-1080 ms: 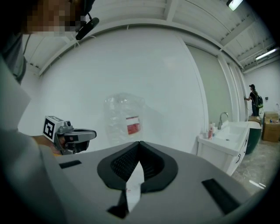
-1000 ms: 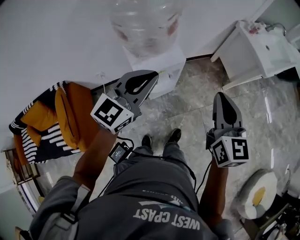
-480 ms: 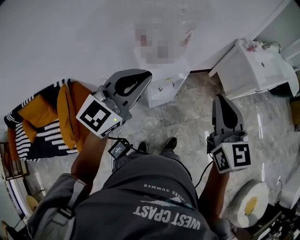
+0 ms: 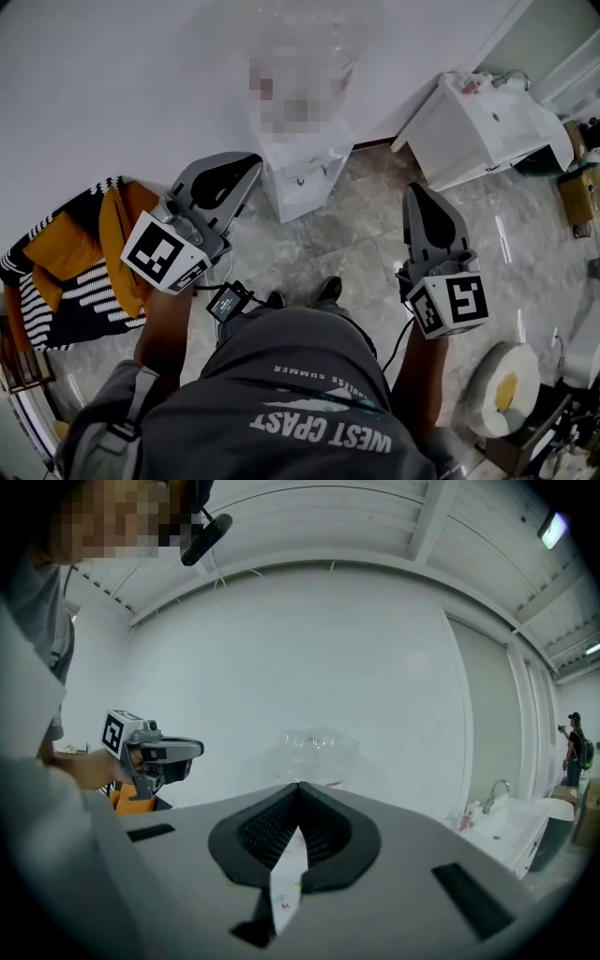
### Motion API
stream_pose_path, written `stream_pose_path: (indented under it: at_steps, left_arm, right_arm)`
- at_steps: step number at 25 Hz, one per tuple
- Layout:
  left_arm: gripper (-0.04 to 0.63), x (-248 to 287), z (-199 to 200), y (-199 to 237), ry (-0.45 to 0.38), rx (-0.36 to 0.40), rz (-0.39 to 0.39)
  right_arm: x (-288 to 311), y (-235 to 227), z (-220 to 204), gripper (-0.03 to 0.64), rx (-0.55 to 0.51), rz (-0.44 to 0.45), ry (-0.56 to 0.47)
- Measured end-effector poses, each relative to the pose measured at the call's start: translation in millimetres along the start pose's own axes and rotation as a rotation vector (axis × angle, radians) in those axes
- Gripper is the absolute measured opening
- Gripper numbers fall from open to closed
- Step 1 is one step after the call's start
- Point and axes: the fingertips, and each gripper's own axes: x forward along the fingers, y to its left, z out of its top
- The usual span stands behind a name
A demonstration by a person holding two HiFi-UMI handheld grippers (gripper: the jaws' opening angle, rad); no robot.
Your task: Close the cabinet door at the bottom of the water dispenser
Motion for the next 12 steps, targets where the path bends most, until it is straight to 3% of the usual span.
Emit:
stream_pose_path:
  at_steps: [12]
  left_arm:
    - [0.015, -6.8, -5.3, -3.4, 0.008, 0.007, -0.038]
  right_arm:
    - [-10.7, 5.4, -2.3, 0.026, 0.007, -0.046, 0.002]
